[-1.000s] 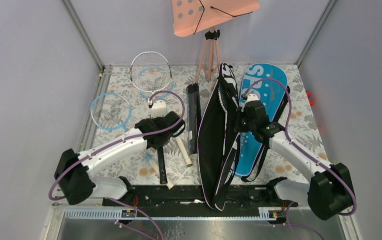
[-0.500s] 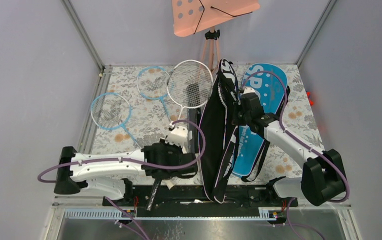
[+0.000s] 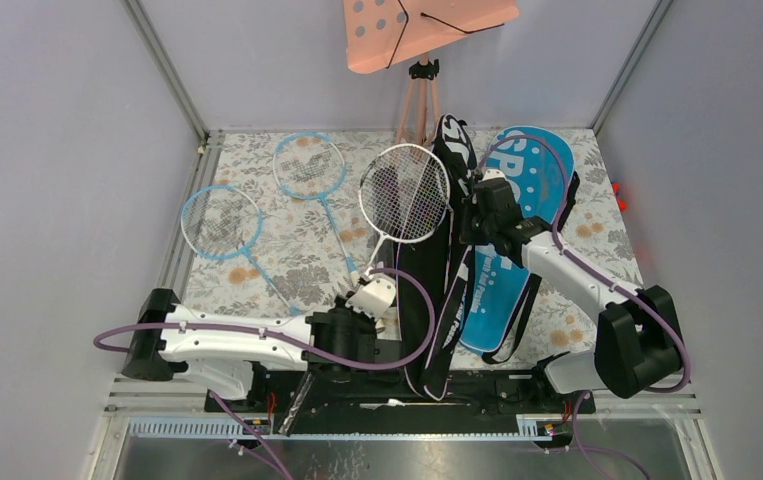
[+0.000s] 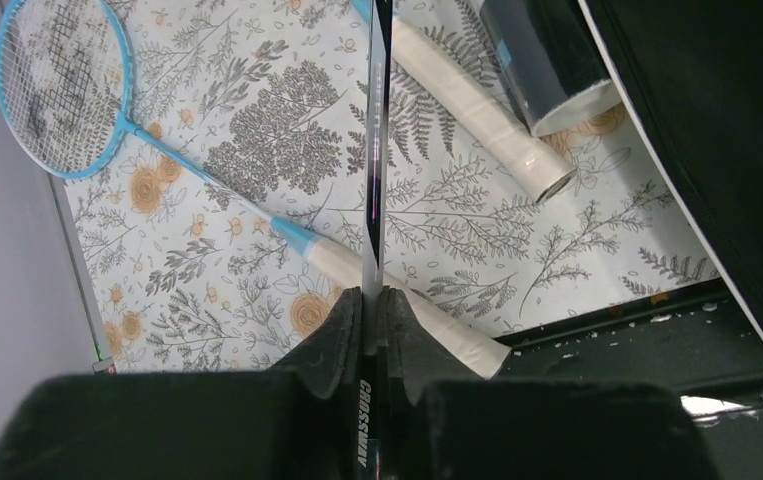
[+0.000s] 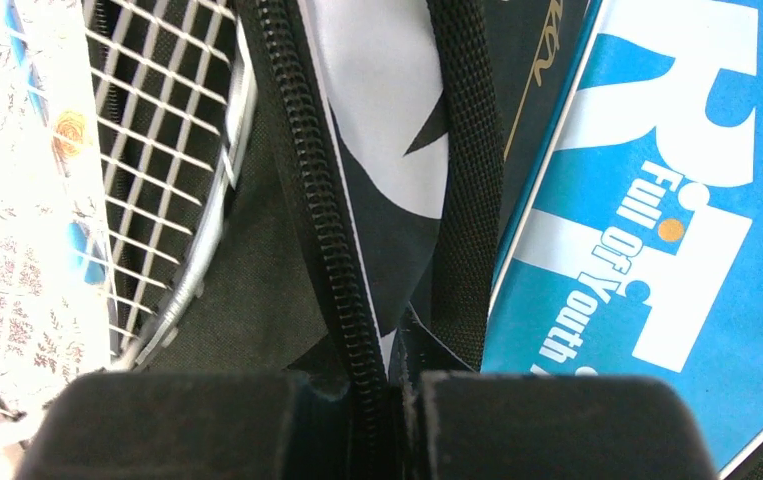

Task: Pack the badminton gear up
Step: Place the racket in the racket bag.

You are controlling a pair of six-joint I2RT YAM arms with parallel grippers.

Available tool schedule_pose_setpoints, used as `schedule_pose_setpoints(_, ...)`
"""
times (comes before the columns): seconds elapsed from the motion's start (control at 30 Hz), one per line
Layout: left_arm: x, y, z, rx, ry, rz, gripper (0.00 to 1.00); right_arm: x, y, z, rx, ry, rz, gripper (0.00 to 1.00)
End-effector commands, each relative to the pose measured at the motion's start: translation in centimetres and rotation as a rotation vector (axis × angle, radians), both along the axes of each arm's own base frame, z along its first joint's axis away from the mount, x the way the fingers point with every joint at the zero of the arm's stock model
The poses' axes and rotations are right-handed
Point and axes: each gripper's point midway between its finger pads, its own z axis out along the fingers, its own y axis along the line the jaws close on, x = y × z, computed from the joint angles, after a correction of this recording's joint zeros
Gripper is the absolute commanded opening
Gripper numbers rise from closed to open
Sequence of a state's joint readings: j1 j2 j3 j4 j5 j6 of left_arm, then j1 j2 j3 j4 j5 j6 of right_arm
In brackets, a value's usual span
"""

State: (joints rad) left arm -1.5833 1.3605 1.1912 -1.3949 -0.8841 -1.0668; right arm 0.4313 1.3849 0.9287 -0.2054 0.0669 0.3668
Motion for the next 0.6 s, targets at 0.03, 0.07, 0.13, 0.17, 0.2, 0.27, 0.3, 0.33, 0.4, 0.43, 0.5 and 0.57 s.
schedule_pose_setpoints(0.03, -0.9, -0.4, -0.5, 0.024, 0.031, -0.021, 0.0, 1.1, 0.9, 1.2, 0.029, -0.006, -0.006, 0.0)
schedule_pose_setpoints(0.07, -1.1, -0.6, -0.7, 0.026, 0.037, -0.03, 0.0, 1.1, 1.0, 1.1, 0.031, -0.001, -0.003, 0.0)
schedule_pose_setpoints(0.13, -1.4, -1.6, -1.1, 0.024, 0.057, -0.065, 0.0, 1.2, 1.0, 1.0, 0.032, 0.002, -0.004, 0.0)
schedule_pose_setpoints(0.17, -1.6, -2.2, -1.2, 0.021, 0.065, -0.087, 0.0, 1.2, 1.1, 1.0, 0.032, 0.005, -0.003, 0.0)
schedule_pose_setpoints(0.2, -1.6, -2.6, -1.2, 0.017, 0.065, -0.099, 0.0, 1.2, 1.2, 1.0, 0.034, 0.007, 0.0, 0.0)
schedule_pose_setpoints(0.27, -1.4, -3.4, -1.2, 0.007, 0.053, -0.117, 0.0, 1.1, 1.5, 1.1, 0.046, 0.01, 0.018, 0.0)
schedule_pose_setpoints(0.3, -1.5, -4.1, -1.1, -0.009, 0.052, -0.136, 0.0, 1.1, 1.8, 1.1, 0.054, 0.01, 0.031, 0.0)
schedule_pose_setpoints(0.33, -1.5, -4.9, -1.2, -0.023, 0.053, -0.162, 0.0, 1.0, 2.1, 1.3, 0.067, 0.004, 0.05, 0.0)
schedule_pose_setpoints(0.4, -1.4, -6.7, -0.8, -0.069, 0.039, -0.201, 0.0, 0.6, 3.0, 1.5, 0.104, 0.003, 0.101, 0.0)
schedule_pose_setpoints(0.43, -1.2, -7.7, -0.5, -0.087, 0.024, -0.227, 0.0, 0.3, 3.5, 1.7, 0.125, -0.001, 0.13, 0.0)
schedule_pose_setpoints(0.5, -1.0, -9.9, -0.2, -0.14, 0.012, -0.277, 0.0, -0.2, 4.5, 2.0, 0.17, -0.006, 0.185, 0.0)
schedule_pose_setpoints(0.57, -0.7, -11.9, 0.3, -0.185, -0.003, -0.328, 0.0, -0.8, 5.2, 2.4, 0.208, -0.006, 0.228, 0.0)
